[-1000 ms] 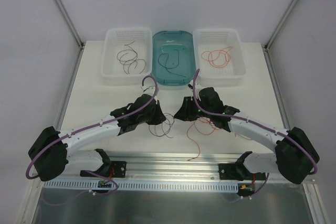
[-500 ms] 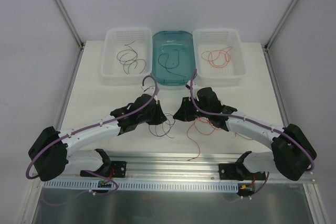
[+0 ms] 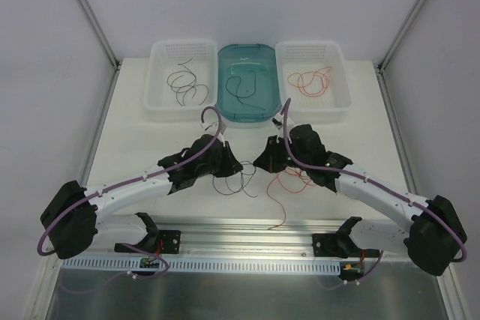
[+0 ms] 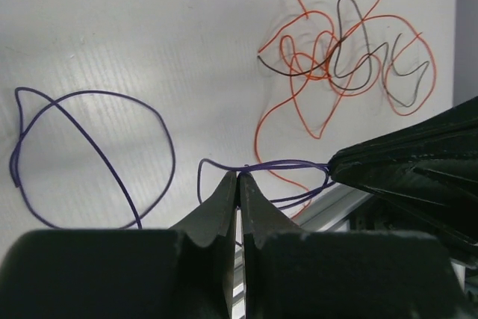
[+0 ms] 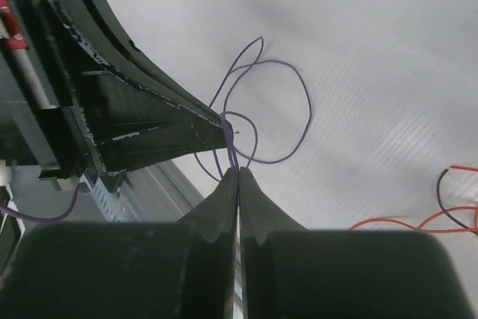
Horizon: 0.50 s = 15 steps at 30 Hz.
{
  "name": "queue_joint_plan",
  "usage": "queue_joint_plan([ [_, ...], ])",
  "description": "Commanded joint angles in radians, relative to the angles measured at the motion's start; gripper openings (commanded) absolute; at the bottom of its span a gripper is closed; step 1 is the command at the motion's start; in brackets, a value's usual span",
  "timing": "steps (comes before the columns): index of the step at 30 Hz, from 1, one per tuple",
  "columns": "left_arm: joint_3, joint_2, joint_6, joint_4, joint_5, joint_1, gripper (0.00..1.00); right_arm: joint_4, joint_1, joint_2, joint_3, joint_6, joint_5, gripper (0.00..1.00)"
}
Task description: Untangle the cables
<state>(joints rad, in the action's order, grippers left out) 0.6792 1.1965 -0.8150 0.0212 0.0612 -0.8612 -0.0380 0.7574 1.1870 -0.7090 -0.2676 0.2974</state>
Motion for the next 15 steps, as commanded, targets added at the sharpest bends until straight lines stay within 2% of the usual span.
queue_joint_plan([
  [1,-0.053,0.017,-0.073,0.028,0.052,0.048,0.0,0.093,-0.004,-0.115,-0.052,0.054,-0.127,0.01],
  [5,-0.081,0.014,-0.105,0.028,0.052,0.074,0.0,0.18,-0.007,-0.211,-0.058,0.091,-0.222,0.01],
  [10,-0.093,-0.008,-0.116,0.028,0.06,0.088,0.0,0.244,-0.02,-0.253,-0.06,0.108,-0.277,0.01],
  [13,-0.081,-0.011,-0.093,0.026,0.043,0.088,0.0,0.225,-0.021,-0.25,-0.056,0.113,-0.235,0.01],
  [15,-0.07,-0.009,-0.067,0.025,0.028,0.088,0.0,0.216,-0.02,-0.184,-0.07,0.107,-0.14,0.11],
])
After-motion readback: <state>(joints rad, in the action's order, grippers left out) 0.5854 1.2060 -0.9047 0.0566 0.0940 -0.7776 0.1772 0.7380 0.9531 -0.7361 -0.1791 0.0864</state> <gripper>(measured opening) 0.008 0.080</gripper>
